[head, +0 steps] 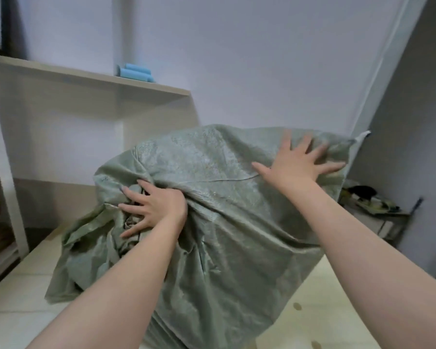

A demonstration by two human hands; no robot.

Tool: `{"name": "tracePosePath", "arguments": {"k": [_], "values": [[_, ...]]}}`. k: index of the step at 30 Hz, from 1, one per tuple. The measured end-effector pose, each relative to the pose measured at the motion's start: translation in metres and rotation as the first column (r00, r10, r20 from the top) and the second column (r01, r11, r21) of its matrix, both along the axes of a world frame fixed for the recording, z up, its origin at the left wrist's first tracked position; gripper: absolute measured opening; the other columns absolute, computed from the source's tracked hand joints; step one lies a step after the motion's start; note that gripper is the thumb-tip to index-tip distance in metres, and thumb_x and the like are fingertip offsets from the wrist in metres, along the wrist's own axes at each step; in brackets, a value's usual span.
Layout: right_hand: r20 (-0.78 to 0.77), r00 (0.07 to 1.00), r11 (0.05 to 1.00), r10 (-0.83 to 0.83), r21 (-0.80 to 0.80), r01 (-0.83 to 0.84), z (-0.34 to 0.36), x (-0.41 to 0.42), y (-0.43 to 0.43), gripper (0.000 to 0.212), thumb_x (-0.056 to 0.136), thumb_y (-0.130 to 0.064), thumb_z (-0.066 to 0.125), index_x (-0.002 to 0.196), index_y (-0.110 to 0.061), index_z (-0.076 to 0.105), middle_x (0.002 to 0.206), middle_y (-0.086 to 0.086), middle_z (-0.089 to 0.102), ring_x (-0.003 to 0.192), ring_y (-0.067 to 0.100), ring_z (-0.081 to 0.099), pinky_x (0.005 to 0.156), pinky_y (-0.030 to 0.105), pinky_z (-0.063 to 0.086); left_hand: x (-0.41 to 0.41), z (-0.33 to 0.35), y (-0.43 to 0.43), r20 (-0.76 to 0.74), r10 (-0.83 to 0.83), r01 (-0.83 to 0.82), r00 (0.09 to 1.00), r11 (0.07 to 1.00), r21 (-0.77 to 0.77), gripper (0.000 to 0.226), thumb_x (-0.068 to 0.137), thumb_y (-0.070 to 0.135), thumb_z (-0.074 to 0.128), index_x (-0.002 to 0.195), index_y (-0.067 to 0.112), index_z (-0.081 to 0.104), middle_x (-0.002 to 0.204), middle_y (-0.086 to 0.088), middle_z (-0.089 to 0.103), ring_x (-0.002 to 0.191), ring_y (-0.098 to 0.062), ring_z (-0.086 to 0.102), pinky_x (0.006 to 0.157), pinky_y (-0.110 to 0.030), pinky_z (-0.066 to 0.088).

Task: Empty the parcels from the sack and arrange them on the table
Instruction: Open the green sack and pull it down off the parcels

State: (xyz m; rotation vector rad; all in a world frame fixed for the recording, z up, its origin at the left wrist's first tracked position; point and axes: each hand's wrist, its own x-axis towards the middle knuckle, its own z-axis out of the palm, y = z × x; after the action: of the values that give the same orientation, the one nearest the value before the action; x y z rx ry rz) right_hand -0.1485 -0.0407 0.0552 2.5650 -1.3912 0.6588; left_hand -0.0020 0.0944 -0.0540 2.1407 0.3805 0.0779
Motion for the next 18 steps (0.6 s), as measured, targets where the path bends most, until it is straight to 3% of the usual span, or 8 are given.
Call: {"name": "tracePosePath", "arguments": {"k": [2, 5, 8, 10, 13, 15, 18], "values": [[0.037, 0.999, 0.962, 0.026, 0.272, -0.035, -0.014, -0.003, -0.022, 0.117, 0.072, -0.083, 0.052, 0.155, -0.029, -0.010, 0.160, 0.017, 0.021, 0.143, 0.049, 0.020, 0.102, 0.081, 0.015, -0.010, 0.008, -0.006, 0.018, -0.040, 0.041, 0.999, 0.997, -0.063, 0.064, 0.096, 0.043, 0.032, 0.155, 0.033, 0.011, 0.163, -0.001, -0.010, 0.149, -0.034, -0.005, 0.097, -0.083, 0.000], [0.119, 0.968, 0.909, 0.220, 0.335, -0.248, -0.021, -0.001, -0.023, 0.117, 0.074, -0.074, 0.061, 0.156, -0.017, -0.001, 0.151, 0.012, 0.042, 0.134, 0.036, 0.045, 0.108, 0.055, 0.038, -0.014, 0.011, -0.007, 0.004, -0.127, 0.127, 0.992, 0.985, -0.116, 0.079, 0.089, 0.071, 0.017, 0.156, 0.032, 0.003, 0.162, -0.008, -0.011, 0.148, -0.038, -0.006, 0.096, -0.083, -0.003], [0.249, 0.898, 0.849, 0.363, 0.307, -0.429, -0.015, 0.011, -0.007, 0.085, 0.083, -0.049, 0.070, 0.146, -0.008, 0.032, 0.146, 0.012, 0.047, 0.131, 0.031, 0.047, 0.104, 0.038, 0.040, -0.013, 0.013, -0.003, 0.028, -0.164, 0.166, 0.986, 0.977, -0.134, 0.100, 0.075, 0.087, 0.020, 0.155, 0.032, -0.006, 0.162, -0.011, -0.014, 0.147, -0.040, -0.010, 0.096, -0.083, -0.004], [0.220, 0.870, 0.839, 0.442, 0.243, -0.487, -0.020, 0.029, 0.006, 0.049, 0.087, -0.037, 0.066, 0.126, -0.010, 0.052, 0.130, 0.014, 0.058, 0.121, 0.032, 0.054, 0.091, 0.033, 0.043, -0.014, 0.015, -0.001, 0.097, -0.208, 0.219, 0.973, 0.969, -0.112, 0.105, 0.071, 0.091, 0.027, 0.153, 0.038, -0.011, 0.161, -0.009, -0.020, 0.146, -0.041, -0.016, 0.094, -0.085, -0.004], [0.198, 0.808, 0.792, 0.555, 0.171, -0.586, -0.037, 0.060, 0.030, 0.020, 0.094, -0.028, 0.054, 0.099, -0.009, 0.058, 0.112, 0.015, 0.065, 0.108, 0.034, 0.058, 0.079, 0.033, 0.038, -0.020, 0.015, 0.004, 0.237, -0.332, 0.345, 0.913, 0.939, -0.015, 0.089, 0.074, 0.090, 0.025, 0.150, 0.051, -0.002, 0.160, -0.003, -0.025, 0.144, -0.040, -0.023, 0.095, -0.084, -0.007], [0.219, 0.749, 0.730, 0.625, 0.175, -0.661, -0.044, 0.078, 0.047, 0.023, 0.097, -0.025, 0.047, 0.096, -0.006, 0.061, 0.112, 0.017, 0.066, 0.106, 0.034, 0.059, 0.082, 0.035, 0.041, -0.022, 0.015, 0.007, 0.335, -0.418, 0.423, 0.845, 0.904, 0.061, 0.073, 0.082, 0.084, 0.022, 0.148, 0.056, 0.007, 0.161, 0.004, -0.020, 0.146, -0.032, -0.024, 0.097, -0.082, -0.009], [0.311, 0.626, 0.586, 0.715, 0.222, -0.779, -0.047, 0.097, 0.072, 0.034, 0.102, -0.023, 0.040, 0.103, -0.004, 0.069, 0.110, 0.018, 0.069, 0.104, 0.032, 0.061, 0.087, 0.037, 0.045, -0.009, 0.013, 0.013, 0.457, -0.438, 0.487, 0.774, 0.873, 0.012, 0.054, 0.091, 0.073, 0.016, 0.143, 0.060, 0.022, 0.163, 0.014, -0.001, 0.149, -0.018, -0.014, 0.103, -0.074, -0.015]]}}
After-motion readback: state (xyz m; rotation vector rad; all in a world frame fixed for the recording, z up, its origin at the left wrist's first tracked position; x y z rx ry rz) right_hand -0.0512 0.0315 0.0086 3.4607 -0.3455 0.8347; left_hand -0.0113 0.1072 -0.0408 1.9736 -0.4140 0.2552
